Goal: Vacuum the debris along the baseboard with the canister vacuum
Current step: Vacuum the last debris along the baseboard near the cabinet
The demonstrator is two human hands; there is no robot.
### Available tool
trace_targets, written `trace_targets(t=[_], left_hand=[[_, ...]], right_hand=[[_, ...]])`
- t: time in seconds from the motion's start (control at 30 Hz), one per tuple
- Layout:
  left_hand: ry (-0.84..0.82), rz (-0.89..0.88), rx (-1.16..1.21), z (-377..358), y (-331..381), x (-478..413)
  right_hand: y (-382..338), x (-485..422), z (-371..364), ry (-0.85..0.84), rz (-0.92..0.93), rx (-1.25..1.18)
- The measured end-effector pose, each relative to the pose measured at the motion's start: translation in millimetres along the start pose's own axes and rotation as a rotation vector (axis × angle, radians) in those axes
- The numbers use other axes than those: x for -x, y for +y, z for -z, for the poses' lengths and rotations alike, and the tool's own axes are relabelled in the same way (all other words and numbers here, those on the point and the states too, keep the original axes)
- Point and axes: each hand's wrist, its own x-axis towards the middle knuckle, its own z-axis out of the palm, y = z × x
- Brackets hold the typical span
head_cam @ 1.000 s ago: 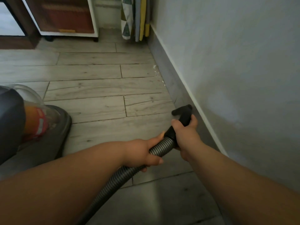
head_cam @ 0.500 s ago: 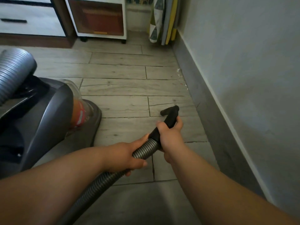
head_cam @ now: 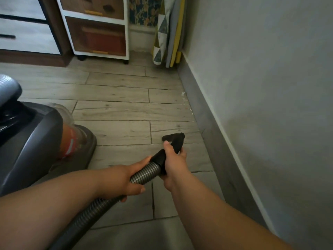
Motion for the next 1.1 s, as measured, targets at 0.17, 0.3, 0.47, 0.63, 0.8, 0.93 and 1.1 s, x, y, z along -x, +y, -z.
trace_targets(t=[0.17, 0.3, 0.47, 0.63, 0.8, 0.93, 1.1], left_hand=[[0.013, -0.1, -0.02, 6, 25, -22], [0.022, -0.154, -0.063, 15, 38, -28], [0.036, -0.184, -0.081, 25, 54, -30], [0.036, -0.222, -0.064, 30, 64, -28], [0.022, -0.272, -0.097, 25, 72, -30], [-0.007, -0.276, -0.097, 20, 71, -33], [-0.055, -0.256, -0.164, 22, 52, -29]], right_hand=[[-31, 0, 20, 0.029, 0.053, 0.015], [-51, 7, 31, 0.058, 0.097, 0.031], [-70, 15, 32, 0.107, 0.155, 0.021], [-77, 21, 32, 0.177, 0.217, 0.01], [-77, 27, 44, 0.275, 0.257, 0.002], [-70, 31, 47, 0.318, 0.267, 0.003], [-48, 43, 37, 0.337, 0.226, -0.057]])
